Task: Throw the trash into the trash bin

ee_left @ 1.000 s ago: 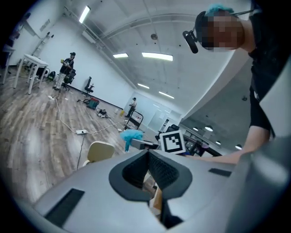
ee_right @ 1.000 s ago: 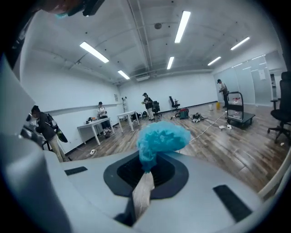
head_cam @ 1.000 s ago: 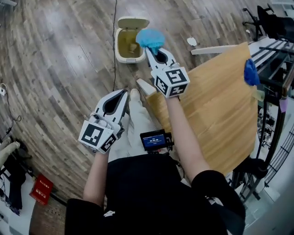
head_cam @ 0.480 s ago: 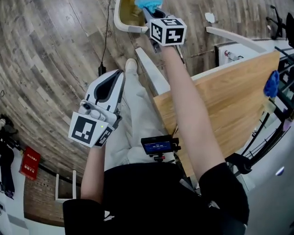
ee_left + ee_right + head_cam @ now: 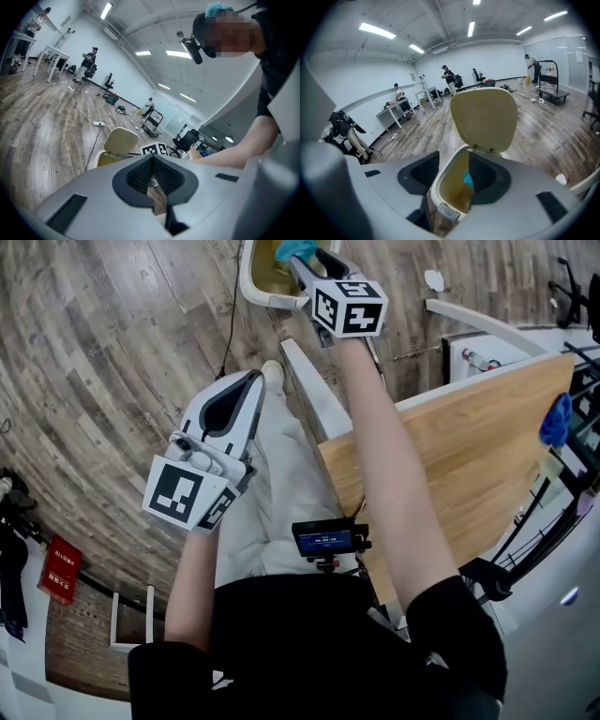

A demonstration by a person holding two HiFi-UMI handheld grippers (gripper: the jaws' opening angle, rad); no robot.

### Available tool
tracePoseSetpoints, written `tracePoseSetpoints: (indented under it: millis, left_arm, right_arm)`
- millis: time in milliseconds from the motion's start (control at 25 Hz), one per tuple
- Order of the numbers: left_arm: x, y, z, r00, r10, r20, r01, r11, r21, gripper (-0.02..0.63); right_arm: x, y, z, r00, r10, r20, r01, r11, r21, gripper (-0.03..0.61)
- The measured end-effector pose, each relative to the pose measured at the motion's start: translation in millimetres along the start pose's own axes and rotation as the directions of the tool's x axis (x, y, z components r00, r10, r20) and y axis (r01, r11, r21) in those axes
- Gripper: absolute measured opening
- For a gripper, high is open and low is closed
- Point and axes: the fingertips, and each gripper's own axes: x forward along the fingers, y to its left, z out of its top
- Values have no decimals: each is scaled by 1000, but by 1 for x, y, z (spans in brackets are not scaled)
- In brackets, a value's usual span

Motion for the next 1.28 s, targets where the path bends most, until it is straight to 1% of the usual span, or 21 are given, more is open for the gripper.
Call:
tracePoseSetpoints:
  millis: [240, 400, 480, 520, 560, 640, 720, 800, 920, 1000, 1080, 1160, 1280]
  left_arm:
    - [0, -3, 2, 1000, 0, 6, 0, 1000, 6, -2]
    - [-3, -1, -1, 1000, 12, 10, -12, 1000, 12, -2]
    - [-2, -4, 3, 1000, 8, 15, -9, 1000, 23, -2]
    - [-1, -6, 8, 1000, 3, 17, -4, 999, 35, -2]
    - [0, -8, 13, 1000, -3, 20, 2, 999, 51, -2]
    - [0, -17, 26, 999, -18, 28, 16, 996, 83, -2]
    - [-3, -30, 42, 998, -34, 44, 29, 993, 113, -2]
    - [-9, -45, 61, 997, -50, 63, 41, 989, 144, -2]
    - [-23, -73, 90, 993, -77, 92, 59, 980, 191, -2]
    - [-38, -95, 106, 989, -101, 112, 73, 971, 228, -2]
    - [-56, -121, 119, 983, -132, 126, 95, 959, 268, -2]
    - [-75, -145, 128, 979, -160, 130, 115, 946, 302, -2]
    - [-101, -169, 136, 973, -189, 134, 133, 930, 344, -2]
  right_arm:
    - [-4, -3, 1, 1000, 3, -3, -3, 1000, 6, 173]
    - [-12, 4, 11, 999, 25, 30, -25, 1000, -6, 165]
    - [-25, 10, 24, 997, 37, 67, -36, 999, -22, 89]
    - [-33, 15, 36, 994, 45, 96, -41, 998, -43, 46]
    - [-42, 21, 48, 991, 56, 125, -47, 996, -76, 18]
    - [-69, 39, 70, 981, 90, 174, -63, 986, -156, 1]
    - [-104, 61, 93, 965, 131, 227, -79, 972, -223, -2]
    - [-146, 86, 119, 942, 160, 294, -80, 961, -266, -2]
    - [-217, 127, 157, 898, 198, 394, -78, 951, -298, -2]
    - [-264, 160, 175, 866, 234, 442, -95, 945, -314, -2]
    - [-309, 189, 185, 840, 253, 480, -98, 941, -325, -2]
    - [-348, 210, 189, 823, 245, 513, -83, 944, -318, -2]
    - [-387, 233, 192, 798, 234, 555, -74, 952, -296, -2]
